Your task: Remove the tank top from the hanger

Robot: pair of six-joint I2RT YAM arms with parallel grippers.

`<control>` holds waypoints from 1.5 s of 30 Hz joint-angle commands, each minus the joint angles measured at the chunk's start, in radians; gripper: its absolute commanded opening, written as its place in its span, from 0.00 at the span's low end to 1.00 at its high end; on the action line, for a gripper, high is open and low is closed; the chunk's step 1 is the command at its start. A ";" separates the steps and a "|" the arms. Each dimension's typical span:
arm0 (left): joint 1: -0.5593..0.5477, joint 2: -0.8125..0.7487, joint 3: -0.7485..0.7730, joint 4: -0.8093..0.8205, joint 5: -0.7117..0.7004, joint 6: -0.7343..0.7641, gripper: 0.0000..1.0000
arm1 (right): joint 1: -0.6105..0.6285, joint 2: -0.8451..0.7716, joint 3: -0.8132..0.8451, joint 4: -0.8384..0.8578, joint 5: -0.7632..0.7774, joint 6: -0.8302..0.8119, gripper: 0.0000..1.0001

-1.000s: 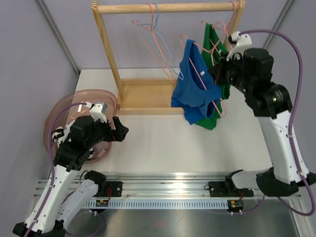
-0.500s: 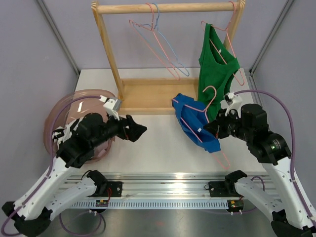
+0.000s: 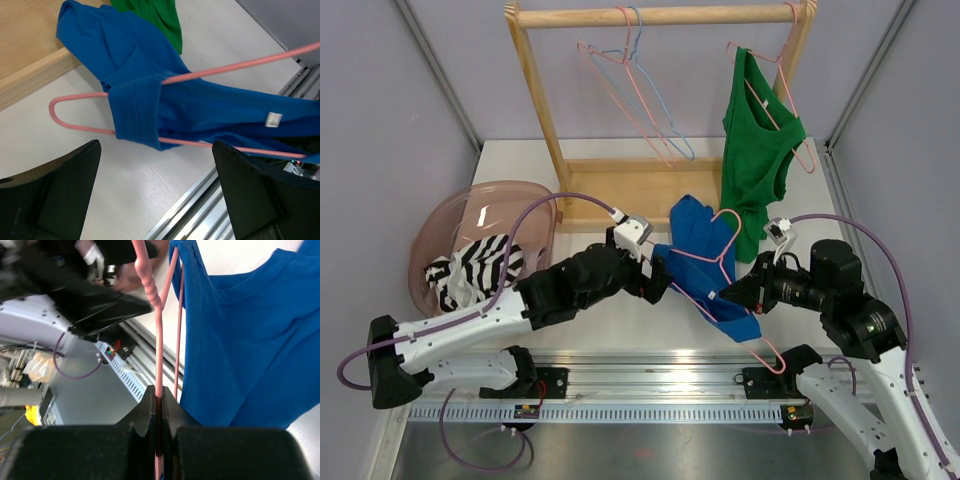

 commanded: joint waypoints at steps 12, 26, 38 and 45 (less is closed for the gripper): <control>-0.008 0.032 0.036 0.068 -0.194 0.024 0.00 | 0.003 -0.053 0.070 -0.057 -0.047 -0.062 0.00; 0.099 -0.160 0.252 -0.466 -0.662 -0.204 0.00 | 0.003 -0.071 0.180 -0.090 -0.213 -0.256 0.00; 0.176 -0.161 0.246 -0.427 -0.243 -0.171 0.00 | 0.003 -0.283 -0.079 0.528 -0.088 -0.011 0.00; 0.147 -0.214 -0.068 -0.084 0.379 -0.131 0.00 | 0.001 -0.310 -0.321 1.134 0.296 0.200 0.00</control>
